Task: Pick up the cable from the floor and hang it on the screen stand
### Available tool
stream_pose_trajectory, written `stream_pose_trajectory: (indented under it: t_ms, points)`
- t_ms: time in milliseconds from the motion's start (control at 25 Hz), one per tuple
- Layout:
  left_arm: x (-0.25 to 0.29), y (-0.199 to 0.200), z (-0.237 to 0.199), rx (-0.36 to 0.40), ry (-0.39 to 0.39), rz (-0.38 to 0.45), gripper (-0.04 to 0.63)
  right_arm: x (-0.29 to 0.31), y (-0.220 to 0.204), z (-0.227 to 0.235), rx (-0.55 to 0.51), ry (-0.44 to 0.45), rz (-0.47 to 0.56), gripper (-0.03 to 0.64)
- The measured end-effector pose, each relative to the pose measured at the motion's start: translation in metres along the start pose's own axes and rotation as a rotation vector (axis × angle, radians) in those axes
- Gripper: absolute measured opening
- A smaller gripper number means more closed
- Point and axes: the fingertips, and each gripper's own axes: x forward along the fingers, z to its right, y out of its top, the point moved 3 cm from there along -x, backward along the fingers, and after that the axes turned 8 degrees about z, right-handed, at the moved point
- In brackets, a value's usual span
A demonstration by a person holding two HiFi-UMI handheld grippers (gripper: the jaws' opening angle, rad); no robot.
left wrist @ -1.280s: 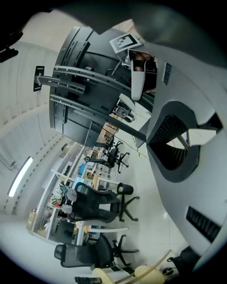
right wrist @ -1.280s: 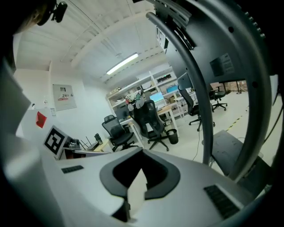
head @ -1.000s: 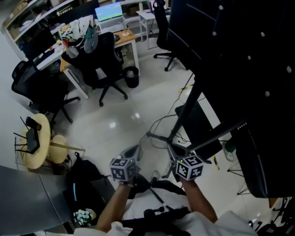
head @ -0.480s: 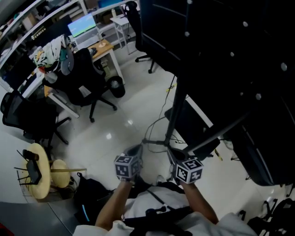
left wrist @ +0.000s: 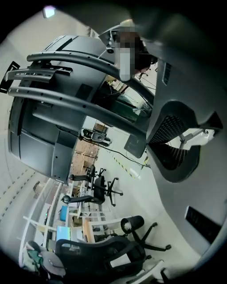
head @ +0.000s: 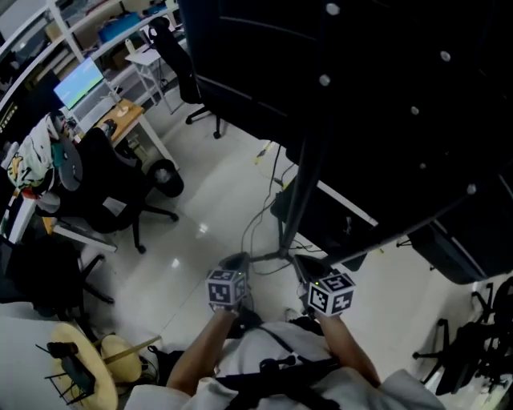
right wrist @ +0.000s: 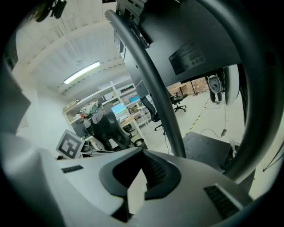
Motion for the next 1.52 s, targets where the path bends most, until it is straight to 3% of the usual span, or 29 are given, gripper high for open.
stream_pose_trajectory:
  t_ms: [320,560,680,800,1160,1520]
  points:
    - [0.061,0.019,-0.047,0.143,-0.120,-0.116,0.006,0.044,-0.010,-0.005,0.074,-0.157,0.007,0.000]
    - [0.117,0.012,-0.063,0.201,-0.203,-0.164,0.008,0.061,-0.031,-0.001,0.135,-0.276,0.004,0.000]
    - [0.150,0.007,-0.073,0.227,-0.212,-0.208,0.009,0.061,-0.041,0.001,0.183,-0.338,0.014,0.000]
    - [0.181,0.001,-0.081,0.252,-0.220,-0.252,0.104,0.057,-0.055,0.001,0.219,-0.389,0.010,0.000]
    - [0.267,-0.025,-0.109,0.396,-0.223,-0.269,0.106,0.044,-0.105,-0.003,0.314,-0.508,-0.011,0.000]
    - [0.317,-0.054,-0.120,0.439,-0.223,-0.305,0.106,0.038,-0.117,0.008,0.339,-0.567,0.017,0.000]
